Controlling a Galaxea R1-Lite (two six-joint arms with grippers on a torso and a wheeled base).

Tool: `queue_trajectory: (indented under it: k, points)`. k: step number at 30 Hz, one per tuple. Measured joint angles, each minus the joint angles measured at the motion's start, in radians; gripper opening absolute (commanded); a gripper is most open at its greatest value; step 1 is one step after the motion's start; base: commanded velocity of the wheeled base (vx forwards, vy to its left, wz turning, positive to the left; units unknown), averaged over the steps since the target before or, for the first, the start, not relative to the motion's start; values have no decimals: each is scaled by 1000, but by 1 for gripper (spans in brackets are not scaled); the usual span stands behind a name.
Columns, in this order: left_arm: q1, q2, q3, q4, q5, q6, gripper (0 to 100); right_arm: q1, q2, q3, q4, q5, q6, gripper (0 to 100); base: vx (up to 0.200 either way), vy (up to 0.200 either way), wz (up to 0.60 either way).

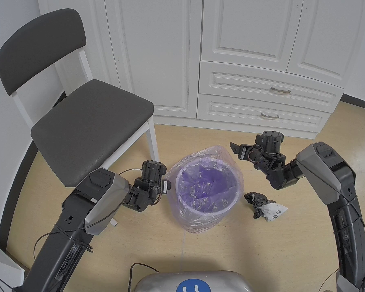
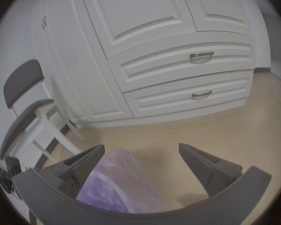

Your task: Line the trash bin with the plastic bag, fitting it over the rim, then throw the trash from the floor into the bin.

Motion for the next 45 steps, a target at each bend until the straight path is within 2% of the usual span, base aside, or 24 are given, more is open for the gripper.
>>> queue_trajectory:
  k: [4, 10, 15, 19, 25, 38, 41, 45]
  points:
    - [-9, -52, 68, -10, -6, -13, 100, 5, -76, 151, 3, 27, -85, 100, 0, 0, 0]
    - [-21, -174, 261, -42, -10, -36, 100, 24, -167, 330, 8, 64, -209, 100, 0, 0, 0]
    - [-24, -258, 427, -131, -11, -47, 100, 32, -197, 386, 31, 70, -271, 100, 0, 0, 0]
    - [-25, -317, 553, -225, -11, -52, 100, 37, -208, 406, 102, 73, -304, 100, 0, 0, 0]
    - [-23, -401, 709, -343, -12, -57, 100, -10, -202, 402, 196, 79, -383, 100, 0, 0, 0]
    - [-29, -467, 782, -365, -13, -65, 100, -62, -163, 356, 269, 86, -409, 100, 0, 0, 0]
    - [-29, -470, 788, -371, -12, -66, 100, -61, -162, 348, 260, 97, -393, 100, 0, 0, 0]
    - [-28, -469, 800, -421, -12, -66, 100, -28, -167, 352, 195, 108, -319, 100, 0, 0, 0]
